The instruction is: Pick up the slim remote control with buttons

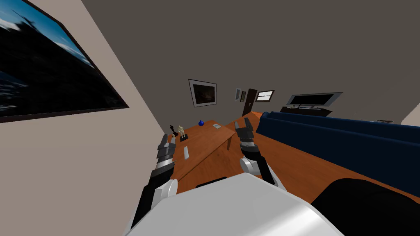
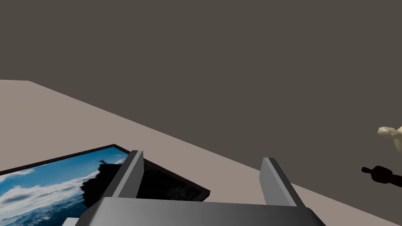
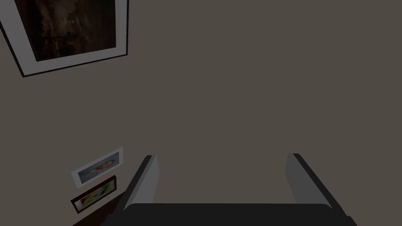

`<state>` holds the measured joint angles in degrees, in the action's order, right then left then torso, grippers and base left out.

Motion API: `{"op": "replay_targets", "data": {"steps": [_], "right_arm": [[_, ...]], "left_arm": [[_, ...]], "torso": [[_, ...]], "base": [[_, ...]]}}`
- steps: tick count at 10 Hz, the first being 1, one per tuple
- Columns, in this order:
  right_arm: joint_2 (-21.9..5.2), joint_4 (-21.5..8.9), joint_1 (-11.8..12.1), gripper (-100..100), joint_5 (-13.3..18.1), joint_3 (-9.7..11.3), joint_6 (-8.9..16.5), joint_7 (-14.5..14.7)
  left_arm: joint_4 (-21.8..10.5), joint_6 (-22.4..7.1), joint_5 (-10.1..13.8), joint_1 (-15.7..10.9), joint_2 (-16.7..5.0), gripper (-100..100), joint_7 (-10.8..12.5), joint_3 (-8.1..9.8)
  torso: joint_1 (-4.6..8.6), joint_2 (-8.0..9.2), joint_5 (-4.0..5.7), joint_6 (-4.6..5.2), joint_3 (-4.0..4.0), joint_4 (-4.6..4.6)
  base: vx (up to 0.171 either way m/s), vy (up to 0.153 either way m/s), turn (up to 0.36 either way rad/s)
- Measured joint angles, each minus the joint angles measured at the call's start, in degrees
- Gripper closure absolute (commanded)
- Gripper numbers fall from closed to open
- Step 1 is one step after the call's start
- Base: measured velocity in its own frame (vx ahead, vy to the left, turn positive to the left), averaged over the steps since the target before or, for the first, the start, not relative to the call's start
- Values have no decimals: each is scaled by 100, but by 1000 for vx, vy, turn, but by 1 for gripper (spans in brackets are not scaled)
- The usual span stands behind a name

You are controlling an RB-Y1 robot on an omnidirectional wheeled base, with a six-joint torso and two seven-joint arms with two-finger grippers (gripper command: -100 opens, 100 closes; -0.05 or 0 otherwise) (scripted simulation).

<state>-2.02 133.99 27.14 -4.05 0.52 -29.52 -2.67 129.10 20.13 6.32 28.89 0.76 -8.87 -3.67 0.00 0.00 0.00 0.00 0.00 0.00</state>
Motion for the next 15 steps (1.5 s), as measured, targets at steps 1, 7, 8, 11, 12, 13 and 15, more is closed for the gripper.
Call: {"op": "replay_targets", "data": {"steps": [1, 7, 8, 11, 12, 13, 15], "right_arm": [[1, 0, 0, 0, 0, 1, 0, 0], [2, 1, 0, 0, 0, 2, 0, 0], [2, 0, 0, 0, 0, 2, 0, 0], [1, 0, -1, 0, 0, 2, 0, 0], [2, 0, 0, 0, 0, 2, 0, 0], [1, 1, 0, 0, 0, 1, 0, 0], [1, 0, 0, 0, 0, 1, 0, 0]], "left_arm": [[-5, -10, 14, 13, -124, -100, 4, -6], [-167, -261, 298, 233, -1112, -100, 32, -87], [-273, -280, 362, 264, -1279, -100, 28, -109], [-490, -530, 621, 363, -1730, -100, -14, -155], [-571, -732, 776, 363, -1886, -100, -54, -161], [-640, -792, 839, 436, -2010, -100, -83, -200], [-827, -898, 1061, 514, -2310, -100, -116, -221]], "torso": [[17, -2, 3, 1, -1, 0], [80, -6, 20, 0, -4, -2], [64, -5, 15, 2, -3, -1], [57, 1, 13, 2, 0, 0], [74, -4, 17, 3, -2, -1], [56, -1, 15, -2, -1, -1], [38, 1, 11, 0, 1, 0]], "base": [[22, -112, -53], [23, -217, -91], [35, -193, -170], [20, -166, -138], [26, -140, -53], [21, -135, -144], [25, -88, -134]]}}
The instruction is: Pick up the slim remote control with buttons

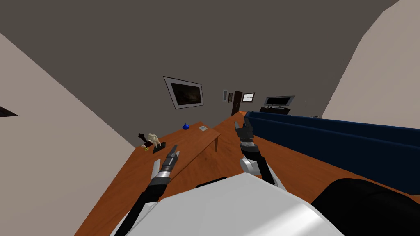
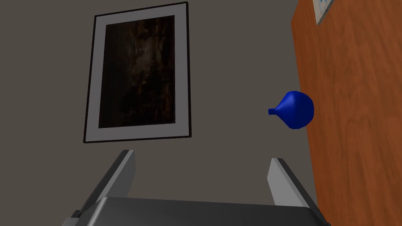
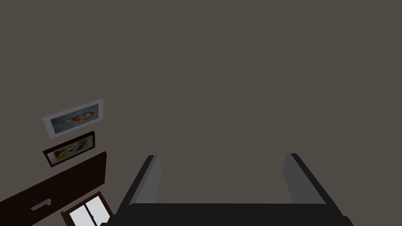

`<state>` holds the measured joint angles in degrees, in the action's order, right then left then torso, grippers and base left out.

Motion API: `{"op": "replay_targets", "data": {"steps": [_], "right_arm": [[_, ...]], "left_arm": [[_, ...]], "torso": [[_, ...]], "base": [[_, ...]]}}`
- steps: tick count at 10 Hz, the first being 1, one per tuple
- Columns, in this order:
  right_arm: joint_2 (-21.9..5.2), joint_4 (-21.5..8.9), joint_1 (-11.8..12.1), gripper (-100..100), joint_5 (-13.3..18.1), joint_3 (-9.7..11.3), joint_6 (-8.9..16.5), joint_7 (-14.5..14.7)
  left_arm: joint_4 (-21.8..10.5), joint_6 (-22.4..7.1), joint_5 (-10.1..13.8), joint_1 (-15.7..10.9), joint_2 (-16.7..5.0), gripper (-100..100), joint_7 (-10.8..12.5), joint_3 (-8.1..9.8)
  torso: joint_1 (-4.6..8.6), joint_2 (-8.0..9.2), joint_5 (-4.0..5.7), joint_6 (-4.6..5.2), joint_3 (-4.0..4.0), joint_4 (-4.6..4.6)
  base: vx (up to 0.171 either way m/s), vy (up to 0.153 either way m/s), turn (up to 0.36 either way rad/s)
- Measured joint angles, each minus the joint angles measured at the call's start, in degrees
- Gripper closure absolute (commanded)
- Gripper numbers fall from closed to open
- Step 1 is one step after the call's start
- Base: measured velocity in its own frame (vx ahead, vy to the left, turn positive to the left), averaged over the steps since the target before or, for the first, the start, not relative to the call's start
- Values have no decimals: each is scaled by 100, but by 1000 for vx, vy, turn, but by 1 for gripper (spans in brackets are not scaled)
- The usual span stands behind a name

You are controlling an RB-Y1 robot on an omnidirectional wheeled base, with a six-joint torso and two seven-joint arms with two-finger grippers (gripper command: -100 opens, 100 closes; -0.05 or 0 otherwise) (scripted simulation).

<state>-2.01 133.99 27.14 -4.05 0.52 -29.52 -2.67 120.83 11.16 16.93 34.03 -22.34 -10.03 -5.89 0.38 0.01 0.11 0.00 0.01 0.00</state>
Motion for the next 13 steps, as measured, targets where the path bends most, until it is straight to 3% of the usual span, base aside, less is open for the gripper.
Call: {"op": "replay_targets", "data": {"steps": [4, 6, 8, 13], "right_arm": [[0, 0, 0, 0, 0, 0, 0, 0], [0, 0, -1, 0, 0, 0, 0, 0], [-1, 0, 0, 0, 0, 0, 0, 0], [-1, 0, 1, 0, 0, -1, 0, 0]], "left_arm": [[-445, -321, 458, 64, -485, -100, -163, -137], [-882, -479, 809, 87, -872, -100, -274, -264], [-1078, -775, 1112, 113, -1078, -100, -441, -331], [-1761, -1165, 1985, 165, -1775, -100, -686, -552]], "torso": [[-10, 0, -3, -2, 0, 0], [-3, -5, -2, 4, -3, -1], [-19, -8, -4, 2, -4, -1], [-38, 8, -9, -4, 4, 2]], "base": [[23, -81, -147], [44, -88, -252], [47, -38, -168], [18, -10, -195]]}}
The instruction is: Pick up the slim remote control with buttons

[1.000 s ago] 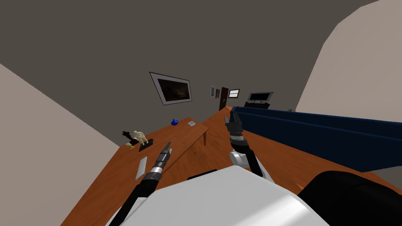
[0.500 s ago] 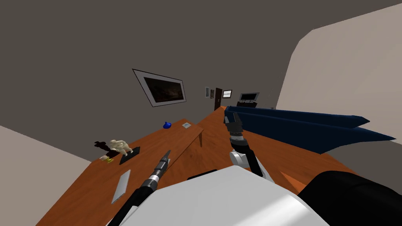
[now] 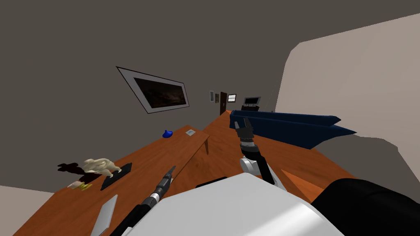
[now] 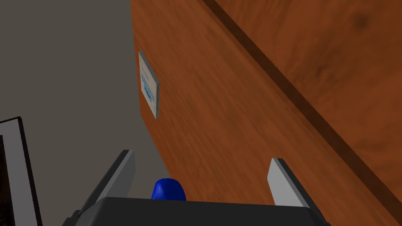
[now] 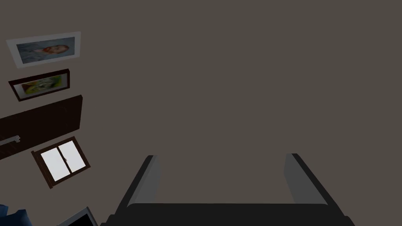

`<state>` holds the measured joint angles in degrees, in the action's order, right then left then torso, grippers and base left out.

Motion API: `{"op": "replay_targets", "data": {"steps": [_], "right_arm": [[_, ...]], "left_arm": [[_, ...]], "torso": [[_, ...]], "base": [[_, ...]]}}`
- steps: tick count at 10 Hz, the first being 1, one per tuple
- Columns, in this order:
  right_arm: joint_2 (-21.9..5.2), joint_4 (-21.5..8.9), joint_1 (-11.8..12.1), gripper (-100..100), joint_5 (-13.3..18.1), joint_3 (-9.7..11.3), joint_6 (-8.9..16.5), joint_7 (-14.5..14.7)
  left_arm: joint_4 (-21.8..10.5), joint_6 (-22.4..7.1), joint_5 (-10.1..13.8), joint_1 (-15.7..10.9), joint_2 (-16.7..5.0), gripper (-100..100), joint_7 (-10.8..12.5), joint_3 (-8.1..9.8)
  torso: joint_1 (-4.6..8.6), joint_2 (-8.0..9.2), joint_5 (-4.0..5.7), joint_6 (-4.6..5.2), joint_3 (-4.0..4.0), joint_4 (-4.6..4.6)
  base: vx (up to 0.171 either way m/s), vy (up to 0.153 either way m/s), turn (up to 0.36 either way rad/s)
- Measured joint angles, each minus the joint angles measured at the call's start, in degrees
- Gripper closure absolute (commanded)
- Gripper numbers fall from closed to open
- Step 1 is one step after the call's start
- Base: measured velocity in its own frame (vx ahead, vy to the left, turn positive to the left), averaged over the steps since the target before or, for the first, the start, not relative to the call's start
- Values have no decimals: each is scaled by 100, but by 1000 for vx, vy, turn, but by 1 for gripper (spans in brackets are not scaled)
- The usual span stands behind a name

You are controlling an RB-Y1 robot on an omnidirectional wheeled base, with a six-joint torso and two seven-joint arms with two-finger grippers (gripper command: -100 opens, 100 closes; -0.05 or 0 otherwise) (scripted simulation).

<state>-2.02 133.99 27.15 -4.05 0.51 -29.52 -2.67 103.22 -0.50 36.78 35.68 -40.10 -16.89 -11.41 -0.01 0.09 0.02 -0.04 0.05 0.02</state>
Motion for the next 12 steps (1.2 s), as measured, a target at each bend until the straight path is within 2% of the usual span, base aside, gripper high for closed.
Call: {"op": "replay_targets", "data": {"steps": [1, 2, 4, 5, 6, 7, 8, 11, 12], "right_arm": [[0, 0, -1, 0, 0, 0, 0, 0], [0, 0, 0, 0, 0, 0, 0, 0], [0, 0, 0, 0, 0, 0, 0, 0], [0, 0, -1, 0, 0, 0, 0, 0], [0, 0, 0, 0, 0, 0, 0, 0], [0, 0, -1, 0, 0, 0, 0, 0], [0, 0, 0, 0, 0, 0, 0, 0], [0, 0, -1, 0, 0, 0, 0, 0], [0, 0, 0, 0, 0, 0, 0, 0]], "left_arm": [[-121, -152, 184, 10, -118, -100, -78, -29], [-206, -258, 322, 37, -144, -100, -157, -60], [-561, -426, 658, -31, -333, -100, -314, -220], [-640, -556, 848, 58, -510, -100, -378, -233], [-794, -638, 1013, 42, -533, -100, -448, -284], [-1035, -713, 1220, -37, -673, -100, -537, -427], [-1195, -761, 1424, -46, -744, -100, -602, -491], [-1463, -1227, 1898, 93, -995, -100, -813, -499], [-1591, -1268, 2118, 89, -1114, -100, -890, -597]], "torso": [[-1, 1, 0, 4, 1, 0], [-2, 3, -1, 0, 2, 1], [-7, 7, -2, -1, 4, 2], [-6, 11, 0, 2, 6, 2], [-6, 13, -2, -1, 8, 3], [-8, 15, -2, 4, 9, 4], [-7, 17, -2, -3, 10, 4], [-6, 27, -1, 2, 16, 6], [-6, 26, -1, -2, 15, 6]], "base": [[8, 6, -139], [1, 9, -274], [-9, 12, -177], [-18, 15, -134], [-28, 13, -269], [-29, 14, -115], [-43, 10, -169], [-49, 12, -181], [-22, 8, 14]]}}
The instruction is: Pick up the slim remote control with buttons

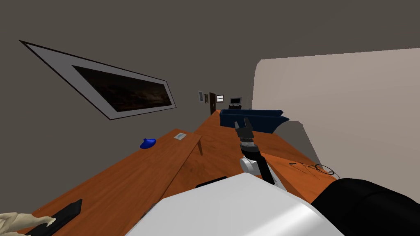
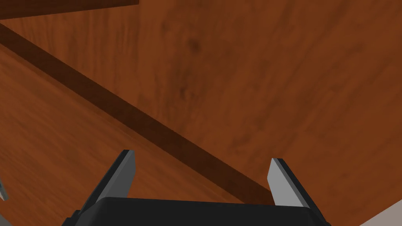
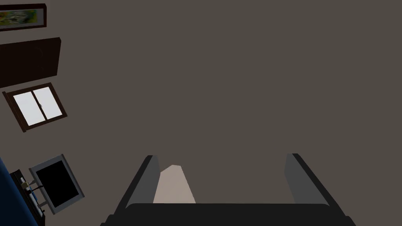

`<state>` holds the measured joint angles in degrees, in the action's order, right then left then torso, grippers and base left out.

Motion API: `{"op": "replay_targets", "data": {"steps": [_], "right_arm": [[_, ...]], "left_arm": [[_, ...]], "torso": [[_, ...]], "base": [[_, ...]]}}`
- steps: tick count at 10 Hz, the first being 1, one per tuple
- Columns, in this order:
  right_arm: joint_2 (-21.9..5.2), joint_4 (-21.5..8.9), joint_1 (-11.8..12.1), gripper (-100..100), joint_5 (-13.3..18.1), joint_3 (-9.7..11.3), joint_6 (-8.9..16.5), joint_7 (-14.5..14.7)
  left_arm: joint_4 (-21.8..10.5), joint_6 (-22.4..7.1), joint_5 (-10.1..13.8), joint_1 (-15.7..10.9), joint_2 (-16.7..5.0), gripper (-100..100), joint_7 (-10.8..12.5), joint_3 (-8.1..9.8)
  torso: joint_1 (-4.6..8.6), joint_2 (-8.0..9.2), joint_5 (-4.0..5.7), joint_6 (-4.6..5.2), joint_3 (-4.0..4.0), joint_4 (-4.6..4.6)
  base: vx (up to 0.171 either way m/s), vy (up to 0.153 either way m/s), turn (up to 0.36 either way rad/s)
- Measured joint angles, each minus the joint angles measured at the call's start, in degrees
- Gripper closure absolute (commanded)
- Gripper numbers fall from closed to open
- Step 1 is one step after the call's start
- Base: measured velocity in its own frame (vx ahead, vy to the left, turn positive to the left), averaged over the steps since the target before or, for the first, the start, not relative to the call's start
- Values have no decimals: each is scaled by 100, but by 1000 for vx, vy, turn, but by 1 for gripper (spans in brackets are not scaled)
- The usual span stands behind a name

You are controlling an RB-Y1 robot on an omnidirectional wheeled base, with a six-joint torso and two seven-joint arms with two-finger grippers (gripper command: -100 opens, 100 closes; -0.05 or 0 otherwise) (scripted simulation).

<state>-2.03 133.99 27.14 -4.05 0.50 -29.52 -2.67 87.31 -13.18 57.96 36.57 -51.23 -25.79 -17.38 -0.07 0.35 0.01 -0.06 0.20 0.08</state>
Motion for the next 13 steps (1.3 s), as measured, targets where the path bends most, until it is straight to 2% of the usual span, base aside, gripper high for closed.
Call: {"op": "replay_targets", "data": {"steps": [1, 3, 4, 6, 7, 9, 10, 12, 13], "right_arm": [[0, 0, 1, 0, 0, 0, 0, 0], [0, 0, 0, 0, 0, 0, 0, 0], [0, 0, -1, 0, 0, 0, 0, 0], [0, 0, 1, 0, 0, -1, 0, 0], [0, 0, -1, 0, 0, 0, 0, 0], [0, 0, 1, 0, 0, -1, 0, 0], [0, 0, -1, 0, 0, 0, 0, 0], [0, 0, 1, 0, 0, -1, 0, 0], [-1, 0, 0, 0, 0, -1, 0, 0]], "left_arm": [[-113, -26, 74, -49, 32, -100, -25, -20], [-404, -199, 397, -85, -110, -100, -162, -138], [-436, -372, 515, -14, -281, -100, -191, -119], [-704, -435, 799, -84, -319, -100, -318, -242], [-879, -507, 1044, -128, -454, -100, -437, -331], [-1020, -632, 1163, -139, -482, -100, -440, -347], [-1115, -736, 1213, -138, -583, -100, -448, -375], [-1315, -804, 1536, -183, -663, -100, -625, -447], [-1462, -870, 1745, -190, -769, -100, -740, -491]], "torso": [[2, -9, -1, -2, -5, -1], [-3, -6, -1, -1, -3, -1], [-3, 0, 1, 4, 0, 0], [-3, -6, -1, -3, -3, -1], [-8, -4, -1, 4, -2, -1], [-4, -9, -2, -3, -5, -1], [-9, -2, -1, 3, -2, 0], [-9, -10, -3, -3, -5, -1], [-21, -5, -3, 2, -3, -1]], "base": [[-40, 11, -224], [-50, 18, -193], [-61, 27, -122], [-39, 21, -93], [-52, 35, -143], [-41, 24, -104], [-56, 47, -151], [-36, 44, -81], [-60, 63, -151]]}}
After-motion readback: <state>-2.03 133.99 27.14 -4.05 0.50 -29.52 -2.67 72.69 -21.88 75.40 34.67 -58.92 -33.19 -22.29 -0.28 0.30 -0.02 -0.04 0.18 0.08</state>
